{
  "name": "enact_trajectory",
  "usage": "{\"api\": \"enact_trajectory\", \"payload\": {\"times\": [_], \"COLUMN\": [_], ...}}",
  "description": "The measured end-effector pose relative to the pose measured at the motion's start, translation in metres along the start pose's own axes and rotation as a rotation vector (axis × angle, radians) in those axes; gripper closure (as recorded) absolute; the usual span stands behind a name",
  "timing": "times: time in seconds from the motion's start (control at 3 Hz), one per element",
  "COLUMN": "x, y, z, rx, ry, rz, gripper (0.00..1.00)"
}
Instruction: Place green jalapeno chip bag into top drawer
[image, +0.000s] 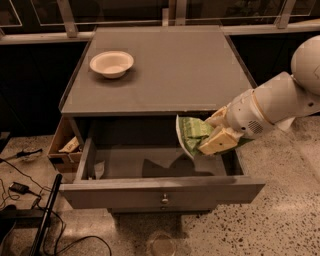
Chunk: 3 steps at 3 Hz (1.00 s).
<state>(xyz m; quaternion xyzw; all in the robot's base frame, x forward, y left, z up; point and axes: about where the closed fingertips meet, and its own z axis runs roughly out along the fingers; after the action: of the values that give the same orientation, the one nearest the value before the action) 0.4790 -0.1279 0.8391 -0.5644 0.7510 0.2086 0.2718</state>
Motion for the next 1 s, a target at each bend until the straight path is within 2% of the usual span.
{"api": "enact_trajectory", "payload": {"times": [0.33,0.67,1.0], "x": [0.0129,0.0129,0.0208], "y": [0.0124,0.0124,0.0094], "z": [0.0292,0.0292,0.036], "rx": [-0.055,-0.055,-0.029], "ry": [0.003,0.003,0.022], "rz": [0.007,0.007,-0.002], "gripper": [1.0,1.0,1.0]}}
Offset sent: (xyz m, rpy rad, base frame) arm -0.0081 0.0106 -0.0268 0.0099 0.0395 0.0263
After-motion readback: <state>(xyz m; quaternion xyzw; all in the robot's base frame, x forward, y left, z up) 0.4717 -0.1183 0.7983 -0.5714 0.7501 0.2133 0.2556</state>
